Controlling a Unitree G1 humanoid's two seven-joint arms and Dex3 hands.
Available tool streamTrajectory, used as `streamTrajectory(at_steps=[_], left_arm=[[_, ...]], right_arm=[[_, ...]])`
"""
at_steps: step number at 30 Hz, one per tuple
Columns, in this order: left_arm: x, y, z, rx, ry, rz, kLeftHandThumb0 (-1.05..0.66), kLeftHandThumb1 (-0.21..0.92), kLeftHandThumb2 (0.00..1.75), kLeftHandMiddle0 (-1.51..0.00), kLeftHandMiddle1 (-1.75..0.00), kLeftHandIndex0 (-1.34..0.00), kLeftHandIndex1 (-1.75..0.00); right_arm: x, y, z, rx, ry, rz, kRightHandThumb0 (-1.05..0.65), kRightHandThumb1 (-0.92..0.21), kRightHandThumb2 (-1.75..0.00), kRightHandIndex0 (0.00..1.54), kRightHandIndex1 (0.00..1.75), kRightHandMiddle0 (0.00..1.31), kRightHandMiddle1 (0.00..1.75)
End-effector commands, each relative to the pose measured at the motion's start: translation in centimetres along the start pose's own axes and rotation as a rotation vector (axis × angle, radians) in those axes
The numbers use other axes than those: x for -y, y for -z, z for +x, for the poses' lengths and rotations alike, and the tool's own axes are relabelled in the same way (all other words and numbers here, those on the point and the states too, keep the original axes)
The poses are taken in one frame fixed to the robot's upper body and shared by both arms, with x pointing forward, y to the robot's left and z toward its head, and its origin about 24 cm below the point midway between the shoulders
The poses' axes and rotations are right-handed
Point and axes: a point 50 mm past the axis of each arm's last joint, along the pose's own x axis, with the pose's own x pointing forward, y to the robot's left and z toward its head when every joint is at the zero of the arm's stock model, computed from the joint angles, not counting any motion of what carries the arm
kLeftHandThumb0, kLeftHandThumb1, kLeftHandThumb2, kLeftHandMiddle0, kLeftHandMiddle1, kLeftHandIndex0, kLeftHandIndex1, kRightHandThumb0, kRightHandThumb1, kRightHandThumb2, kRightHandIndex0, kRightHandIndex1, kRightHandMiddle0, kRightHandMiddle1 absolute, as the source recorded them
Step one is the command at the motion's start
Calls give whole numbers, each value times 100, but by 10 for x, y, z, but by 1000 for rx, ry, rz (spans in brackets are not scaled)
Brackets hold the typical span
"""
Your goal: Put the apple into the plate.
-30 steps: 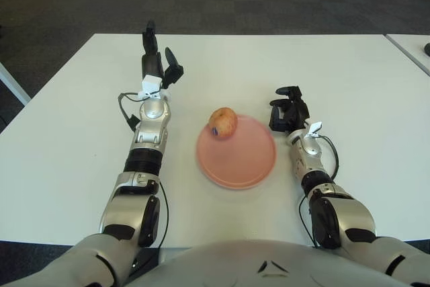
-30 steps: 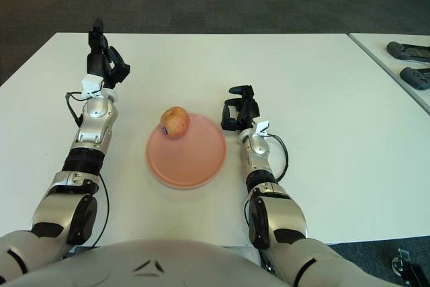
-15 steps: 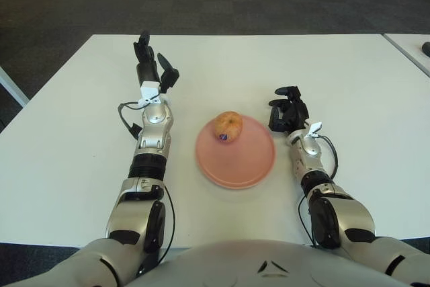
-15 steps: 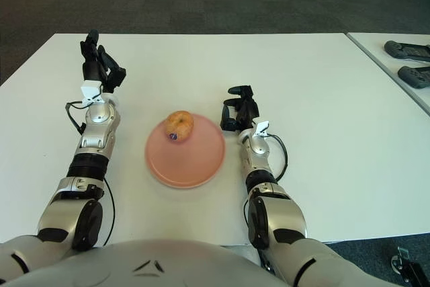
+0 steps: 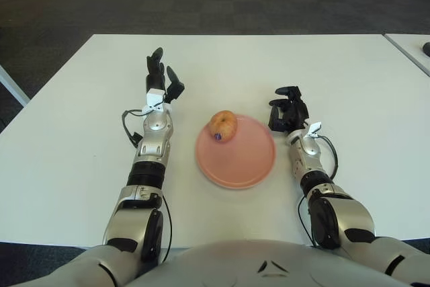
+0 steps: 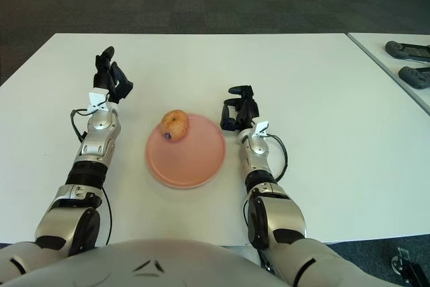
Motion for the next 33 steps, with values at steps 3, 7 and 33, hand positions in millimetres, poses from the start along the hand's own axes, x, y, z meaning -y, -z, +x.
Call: streamTrajectory(at_steps=[3,7,33], left_arm=[[-11,11,-3,-8,55,68,-86,92,105,-14,-20,0,-68],[-14,15,-4,-7,81,93,-85,92,104,-14,-20,0,-67],[-23,37,-12,-174,174,104,-85,92,98,-9,-22,0,-51]], right_arm=[[2,17,-12,-82,22,23,53,-16,-151,74,175,95,175],[2,17,-12,-81,21,24,53,-16,-151,74,175,95,175],[-1,16,-12,-72,8,31,53,-16,-151,74,175,95,175]])
